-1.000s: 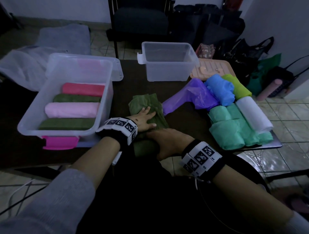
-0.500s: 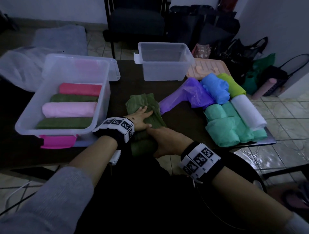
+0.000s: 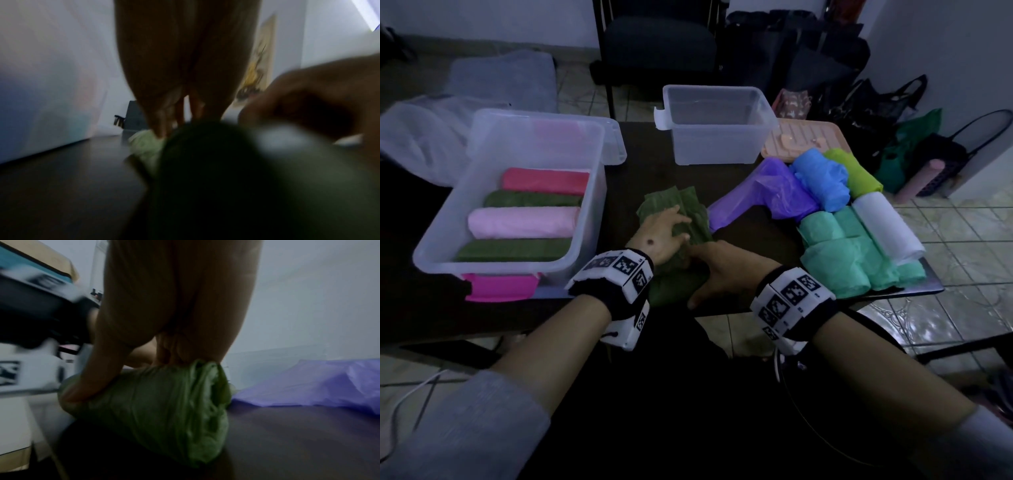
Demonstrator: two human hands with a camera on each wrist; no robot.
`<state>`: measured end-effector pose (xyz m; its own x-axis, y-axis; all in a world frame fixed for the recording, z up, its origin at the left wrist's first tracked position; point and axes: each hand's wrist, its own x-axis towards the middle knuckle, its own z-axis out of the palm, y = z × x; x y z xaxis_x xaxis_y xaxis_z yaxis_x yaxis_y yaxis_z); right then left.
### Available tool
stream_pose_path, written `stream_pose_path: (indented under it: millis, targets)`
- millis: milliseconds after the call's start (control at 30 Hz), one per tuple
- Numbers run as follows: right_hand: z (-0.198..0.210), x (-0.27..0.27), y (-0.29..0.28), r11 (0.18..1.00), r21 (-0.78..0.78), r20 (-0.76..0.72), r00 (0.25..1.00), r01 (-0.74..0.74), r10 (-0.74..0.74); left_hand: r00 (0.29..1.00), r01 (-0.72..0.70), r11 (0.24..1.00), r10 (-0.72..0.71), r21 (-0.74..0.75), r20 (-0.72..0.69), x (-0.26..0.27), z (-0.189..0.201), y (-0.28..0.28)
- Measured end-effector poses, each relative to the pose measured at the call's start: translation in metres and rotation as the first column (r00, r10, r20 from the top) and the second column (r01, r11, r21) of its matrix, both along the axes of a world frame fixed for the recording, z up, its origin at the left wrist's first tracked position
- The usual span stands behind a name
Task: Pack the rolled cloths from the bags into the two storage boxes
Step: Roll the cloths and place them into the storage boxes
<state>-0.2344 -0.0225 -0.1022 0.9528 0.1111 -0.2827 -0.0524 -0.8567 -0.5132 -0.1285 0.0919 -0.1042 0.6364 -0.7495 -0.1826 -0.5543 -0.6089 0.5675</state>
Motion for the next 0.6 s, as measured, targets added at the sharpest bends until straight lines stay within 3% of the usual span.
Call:
stream_pose_path:
  millis: [167,367,500,600]
  targets:
    - [-0.001,0.004,-0.006,1.0,-0.022,0.005,1.0,-0.002,0.002,0.986,-0.159,0.987,0.16,0.022,-0.048,-0.017,0.011,0.014]
    - [-0.003,0.007,-0.013,0.983,0.08,-0.058,0.985,0.167,-0.163,0.993,-0.022,0.98,0.044,0.196,-0.109,-0.026,0.019,0.039]
    - [-0.001,0.01,-0.006,0.99,-0.006,-0.046,0.989,0.138,-0.138,0.996,0.04,0.965,-0.019,0.259,-0.083,-0.026,0.014,0.038]
    - [-0.005,0.004,0.009,0.95,-0.254,0.125,0.981,0.179,-0.152,0.998,0.037,0.965,-0.025,0.261,-0.05,-0.026,0.016,0.035]
